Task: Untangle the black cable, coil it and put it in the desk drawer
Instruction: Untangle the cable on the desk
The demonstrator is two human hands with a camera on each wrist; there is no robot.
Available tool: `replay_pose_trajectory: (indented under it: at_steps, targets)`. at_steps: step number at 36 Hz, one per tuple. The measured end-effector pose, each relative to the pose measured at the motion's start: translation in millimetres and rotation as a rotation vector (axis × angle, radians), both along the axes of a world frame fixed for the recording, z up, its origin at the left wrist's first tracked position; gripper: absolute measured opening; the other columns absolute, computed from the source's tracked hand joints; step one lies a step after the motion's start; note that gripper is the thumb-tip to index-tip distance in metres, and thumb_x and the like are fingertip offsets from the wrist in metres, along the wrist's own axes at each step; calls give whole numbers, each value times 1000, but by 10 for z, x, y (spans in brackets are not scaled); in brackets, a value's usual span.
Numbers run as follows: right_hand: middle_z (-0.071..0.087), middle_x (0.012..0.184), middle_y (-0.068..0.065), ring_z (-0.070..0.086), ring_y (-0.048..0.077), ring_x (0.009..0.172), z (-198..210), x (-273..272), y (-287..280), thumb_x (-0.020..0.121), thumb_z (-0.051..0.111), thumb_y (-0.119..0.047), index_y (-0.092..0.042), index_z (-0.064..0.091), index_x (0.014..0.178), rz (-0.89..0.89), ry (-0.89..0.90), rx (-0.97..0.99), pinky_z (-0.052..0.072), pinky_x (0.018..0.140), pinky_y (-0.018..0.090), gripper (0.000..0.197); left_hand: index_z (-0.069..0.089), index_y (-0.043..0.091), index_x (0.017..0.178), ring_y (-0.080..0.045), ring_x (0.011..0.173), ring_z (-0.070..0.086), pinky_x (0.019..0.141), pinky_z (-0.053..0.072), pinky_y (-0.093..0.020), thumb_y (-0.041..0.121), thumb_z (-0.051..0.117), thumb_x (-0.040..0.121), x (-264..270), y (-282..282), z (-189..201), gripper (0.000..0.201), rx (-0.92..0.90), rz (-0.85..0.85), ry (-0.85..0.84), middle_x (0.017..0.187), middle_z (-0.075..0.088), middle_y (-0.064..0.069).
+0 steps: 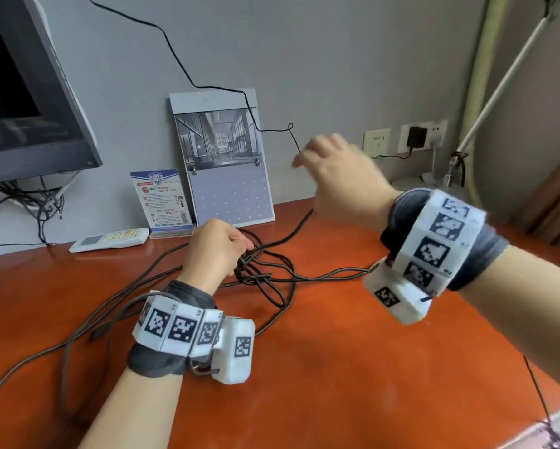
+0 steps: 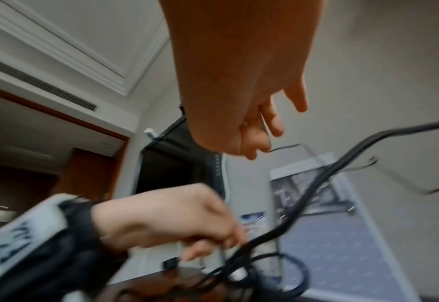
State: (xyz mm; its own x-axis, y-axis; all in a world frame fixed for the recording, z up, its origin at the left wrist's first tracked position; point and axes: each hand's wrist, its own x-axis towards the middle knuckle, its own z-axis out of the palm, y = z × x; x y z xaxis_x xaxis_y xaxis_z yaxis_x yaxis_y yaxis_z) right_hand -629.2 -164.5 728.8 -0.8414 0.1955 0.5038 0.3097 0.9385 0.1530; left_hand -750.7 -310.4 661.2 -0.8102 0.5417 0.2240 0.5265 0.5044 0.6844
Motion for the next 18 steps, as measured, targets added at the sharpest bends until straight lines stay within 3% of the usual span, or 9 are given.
replay_pose_trajectory:
  at_steps: [3,7,9,11,13,16,18]
  targets:
    - [44,133,3,37,24,124,-184,-140,-348,83,46,-15,-17,42,136,106,-185,91,30,102,36,54,72,18,72,-7,26,45,32,34,-12,5,50,90,6,-9,27,31,-11,3,12,37,50,3]
    - [50,129,8,42,26,122,-428,-302,-521,94,39,-20,-9,42,131,17,-390,55,22,109,42,39,71,20,68,-10,28,48,34,37,-13,6,51,89,9,-56,57,32,-15,2,30,37,50,2]
    - [56,124,8,51,28,116,-456,-323,-529,97,38,-17,-9,43,128,-5,-460,14,30,105,43,33,71,18,69,-8,27,47,34,38,-13,6,51,89,9,-70,60,31,-8,11,26,40,52,0]
    - [60,113,6,59,29,100,-452,-322,-500,96,37,-8,-11,49,121,6,-447,42,42,83,37,28,70,18,72,-8,29,47,32,37,-14,6,52,89,13,-72,66,27,10,16,5,39,51,2]
    - [61,103,6,59,28,89,-426,-316,-442,94,38,-3,-12,56,111,28,-393,63,42,70,33,26,68,20,75,-12,33,48,31,35,-13,5,53,90,21,-68,79,26,30,5,-2,41,52,1]
    - [65,99,3,62,28,91,-343,-316,-328,93,41,-6,-13,62,104,71,-250,59,40,79,32,25,72,18,85,-15,37,50,31,35,-11,6,51,92,15,-73,89,25,22,-2,33,48,55,-4]
    - [68,102,-1,62,24,93,-253,-305,-245,93,45,-9,-19,66,106,85,-152,52,35,79,28,27,74,14,93,-14,37,51,31,35,-11,7,52,93,14,-75,88,23,19,5,44,49,56,-3]
